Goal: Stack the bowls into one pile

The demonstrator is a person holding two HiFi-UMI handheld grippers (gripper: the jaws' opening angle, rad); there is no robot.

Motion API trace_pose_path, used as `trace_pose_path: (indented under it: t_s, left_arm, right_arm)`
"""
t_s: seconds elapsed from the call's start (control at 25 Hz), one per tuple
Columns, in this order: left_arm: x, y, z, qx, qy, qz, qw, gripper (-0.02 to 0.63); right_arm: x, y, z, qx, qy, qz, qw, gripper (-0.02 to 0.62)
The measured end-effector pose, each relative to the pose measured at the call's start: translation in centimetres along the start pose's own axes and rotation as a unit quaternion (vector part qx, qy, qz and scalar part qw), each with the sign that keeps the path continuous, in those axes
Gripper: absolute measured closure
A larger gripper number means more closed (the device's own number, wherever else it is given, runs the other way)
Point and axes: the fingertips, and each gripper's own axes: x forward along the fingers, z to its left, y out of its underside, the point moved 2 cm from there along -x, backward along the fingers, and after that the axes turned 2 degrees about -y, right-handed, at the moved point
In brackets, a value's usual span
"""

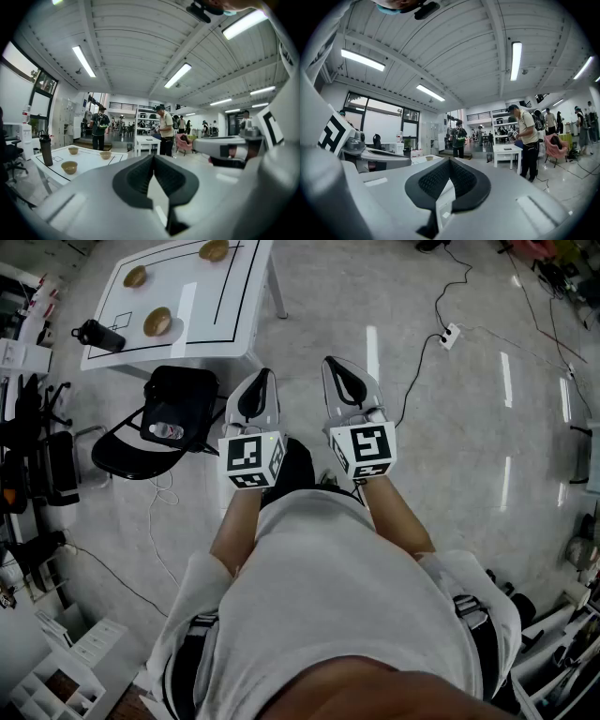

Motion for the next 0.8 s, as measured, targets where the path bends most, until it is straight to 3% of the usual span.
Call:
trace_pose_path:
  t_s: [0.44,0.8]
  left_arm:
    - [5.2,1.3,7.7,-0.018,-0.033,0.02,0.9991,0.603]
    - [9.6,1.9,18.4,0.0,-0.044,0.055,0.9975,0.603]
  right_arm:
    - [9.8,1.5,1.0,-0.009,-0.041,0.031,0.999,0.597]
    - [21.9,1.5,4.3,-0.026,-0.077,0.062,0.995,0.595]
